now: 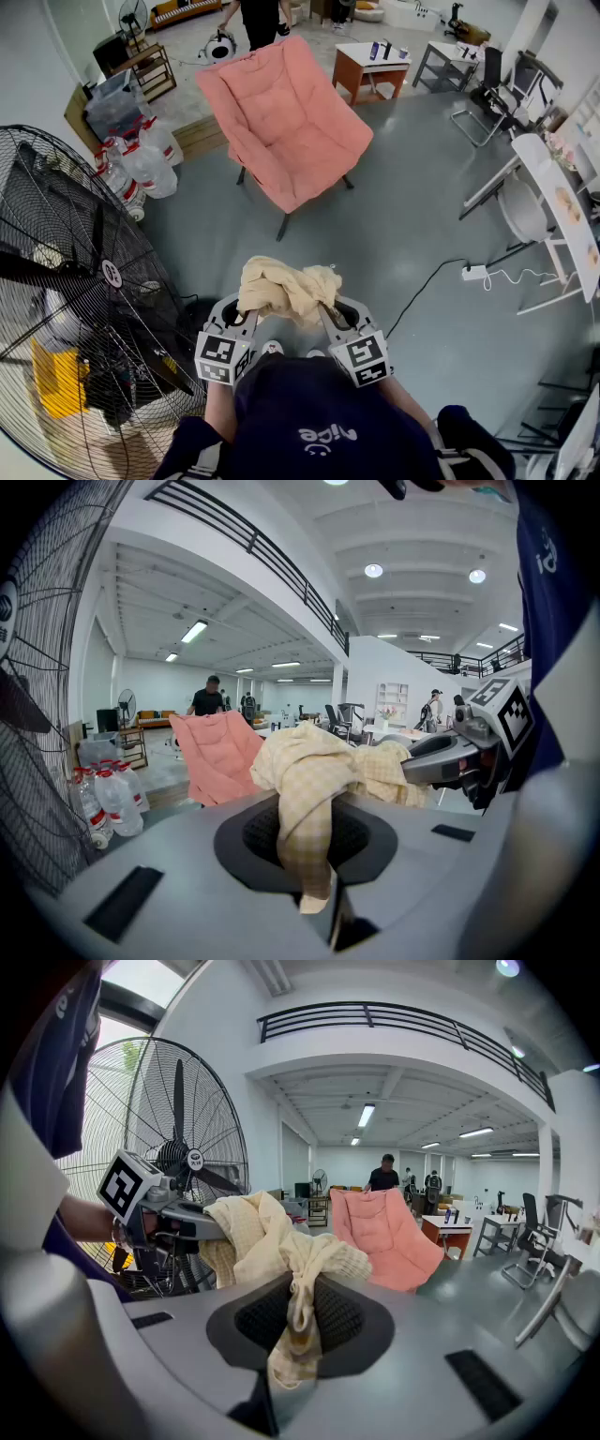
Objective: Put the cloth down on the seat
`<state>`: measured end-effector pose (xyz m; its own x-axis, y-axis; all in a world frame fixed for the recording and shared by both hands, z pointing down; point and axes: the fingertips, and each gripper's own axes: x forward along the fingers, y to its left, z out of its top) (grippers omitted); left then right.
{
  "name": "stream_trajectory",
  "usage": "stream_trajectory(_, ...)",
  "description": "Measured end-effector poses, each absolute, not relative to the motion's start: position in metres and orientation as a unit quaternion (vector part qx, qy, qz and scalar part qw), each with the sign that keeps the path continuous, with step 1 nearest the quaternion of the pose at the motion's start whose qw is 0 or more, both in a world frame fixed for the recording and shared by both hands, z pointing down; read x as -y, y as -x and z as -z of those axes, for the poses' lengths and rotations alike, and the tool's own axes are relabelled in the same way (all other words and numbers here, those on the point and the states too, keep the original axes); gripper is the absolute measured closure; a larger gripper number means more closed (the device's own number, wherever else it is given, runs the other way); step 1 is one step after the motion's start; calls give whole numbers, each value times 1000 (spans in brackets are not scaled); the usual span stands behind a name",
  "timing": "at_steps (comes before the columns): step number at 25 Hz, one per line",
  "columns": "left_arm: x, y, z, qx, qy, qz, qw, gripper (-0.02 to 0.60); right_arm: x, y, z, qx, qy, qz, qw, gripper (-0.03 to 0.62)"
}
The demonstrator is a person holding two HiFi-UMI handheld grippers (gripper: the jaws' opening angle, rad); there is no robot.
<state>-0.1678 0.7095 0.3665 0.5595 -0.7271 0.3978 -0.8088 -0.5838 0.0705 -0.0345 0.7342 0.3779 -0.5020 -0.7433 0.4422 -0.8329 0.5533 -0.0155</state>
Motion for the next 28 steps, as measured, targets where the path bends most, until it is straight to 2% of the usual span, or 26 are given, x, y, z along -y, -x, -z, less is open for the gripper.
stream_trajectory(7,-725,160,-380,444,-874,-155,120,525,-745,23,-380,860,-458,-125,186,508)
stream_trajectory(17,-738,106,-371,447,-872,-140,143,525,-750,-24,-372,870,-450,-129,157,508)
stream_trajectory(28,-695,83,-382,434,-879,-136,144,525,-714,-46,-388,863,-459,-148,151,507)
